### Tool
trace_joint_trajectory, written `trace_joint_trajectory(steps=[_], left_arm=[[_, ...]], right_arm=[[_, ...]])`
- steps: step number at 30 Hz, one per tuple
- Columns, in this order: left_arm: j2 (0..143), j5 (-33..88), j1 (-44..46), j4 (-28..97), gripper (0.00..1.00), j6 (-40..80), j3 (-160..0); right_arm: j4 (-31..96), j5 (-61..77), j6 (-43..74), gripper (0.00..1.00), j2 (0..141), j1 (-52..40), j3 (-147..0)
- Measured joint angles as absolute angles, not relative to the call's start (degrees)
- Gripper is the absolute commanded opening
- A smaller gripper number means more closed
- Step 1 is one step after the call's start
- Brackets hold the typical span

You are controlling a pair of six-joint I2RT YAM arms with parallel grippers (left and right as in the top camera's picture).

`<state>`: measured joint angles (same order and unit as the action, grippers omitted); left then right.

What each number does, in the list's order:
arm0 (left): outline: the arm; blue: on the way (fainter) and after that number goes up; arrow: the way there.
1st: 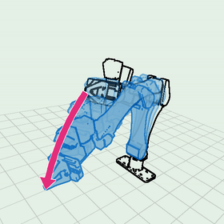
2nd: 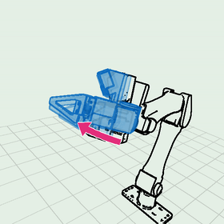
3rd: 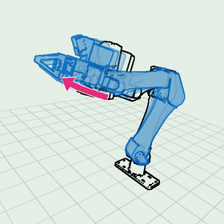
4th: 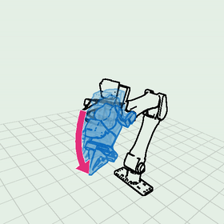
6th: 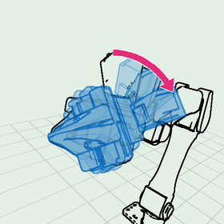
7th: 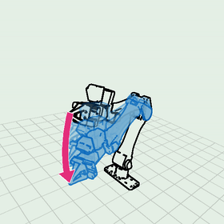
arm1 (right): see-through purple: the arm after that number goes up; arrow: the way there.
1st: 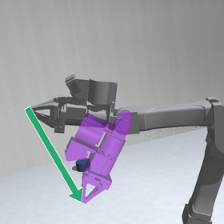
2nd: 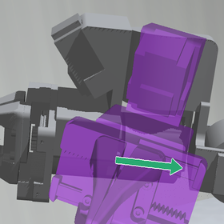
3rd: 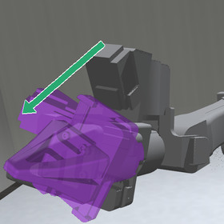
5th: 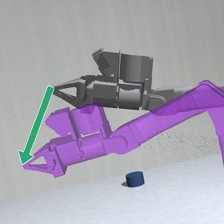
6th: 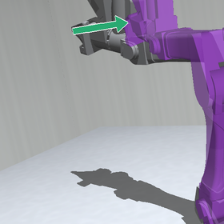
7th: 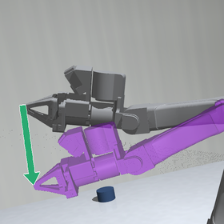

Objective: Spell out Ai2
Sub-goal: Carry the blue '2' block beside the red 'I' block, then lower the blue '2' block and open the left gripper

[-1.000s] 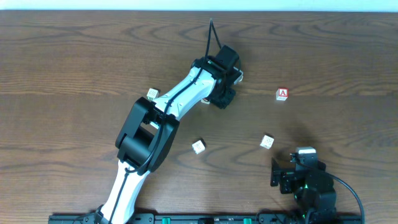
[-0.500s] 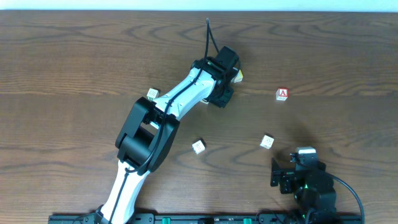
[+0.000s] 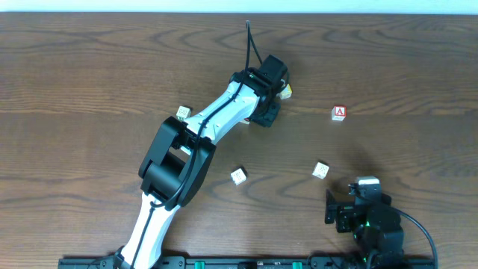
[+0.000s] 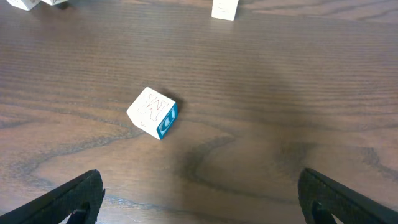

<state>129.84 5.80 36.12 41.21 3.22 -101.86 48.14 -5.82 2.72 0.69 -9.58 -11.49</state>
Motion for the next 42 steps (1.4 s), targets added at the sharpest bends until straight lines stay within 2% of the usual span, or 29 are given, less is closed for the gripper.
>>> trace_joint_trajectory(steps=[19, 42], left_arm=[[129.84, 4.05, 36.10, 40.88, 0.08, 4.89, -101.86], [129.84, 0.86, 36.29, 41.28, 0.06, 21.34, -101.86]], right_arm=[[48.16, -5.85, 2.72, 0.99, 0.69, -9.58, -11.49], [48.16, -5.85, 2.72, 0.99, 0.69, -9.58, -11.49]])
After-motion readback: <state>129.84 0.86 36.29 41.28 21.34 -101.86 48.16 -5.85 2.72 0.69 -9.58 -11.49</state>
